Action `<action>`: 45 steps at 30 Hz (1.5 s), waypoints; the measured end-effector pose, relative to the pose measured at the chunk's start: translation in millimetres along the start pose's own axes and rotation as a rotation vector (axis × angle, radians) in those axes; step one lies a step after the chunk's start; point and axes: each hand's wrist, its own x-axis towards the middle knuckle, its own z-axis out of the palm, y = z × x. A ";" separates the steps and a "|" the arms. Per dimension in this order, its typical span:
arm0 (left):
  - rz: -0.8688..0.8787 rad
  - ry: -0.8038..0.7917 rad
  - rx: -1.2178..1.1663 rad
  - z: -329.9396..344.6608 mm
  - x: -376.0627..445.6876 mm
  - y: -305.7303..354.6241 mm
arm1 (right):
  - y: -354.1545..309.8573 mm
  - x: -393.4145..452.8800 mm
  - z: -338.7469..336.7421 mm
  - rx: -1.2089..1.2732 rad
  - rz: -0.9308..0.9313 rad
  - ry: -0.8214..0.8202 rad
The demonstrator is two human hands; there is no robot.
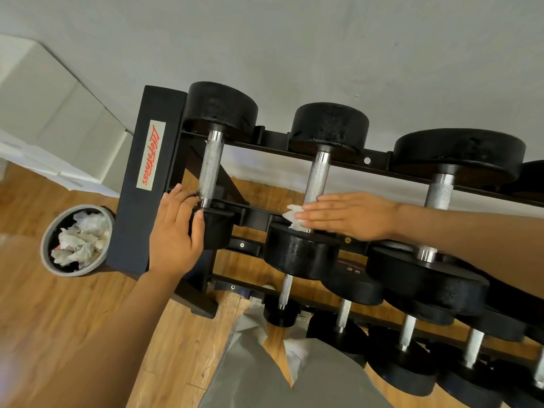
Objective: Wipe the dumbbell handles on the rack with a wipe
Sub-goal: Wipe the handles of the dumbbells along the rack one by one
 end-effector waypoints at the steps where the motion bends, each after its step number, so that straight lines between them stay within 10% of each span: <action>1: -0.003 -0.003 0.002 0.2 0.1 0.9 | 9.7 1.4 -3.1 -0.002 0.069 0.043; 6: -0.017 -0.017 0.021 0.5 -1.4 1.2 | 8.1 8.3 3.2 -0.056 0.511 0.169; 13: -0.054 -0.052 0.035 -1.8 -2.5 5.2 | 7.1 0.2 3.4 0.053 -0.089 -0.044; 19: -0.055 -0.108 0.044 -5.2 -2.1 7.0 | 15.0 10.0 -1.4 0.016 0.401 0.248; 25: -0.064 -0.101 0.088 -5.3 -5.3 11.1 | -10.6 6.2 11.1 0.088 -0.016 0.084; 32: -0.044 -0.110 0.127 -3.2 -16.3 13.7 | 7.0 10.5 0.3 0.042 0.475 0.257; 39: 0.065 -0.174 0.094 -9.2 0.4 20.7 | -8.7 7.7 -7.6 0.176 0.068 0.063; 45: 0.330 -0.192 -0.031 10.9 86.7 63.7 | -22.1 16.6 -22.9 0.267 0.652 0.281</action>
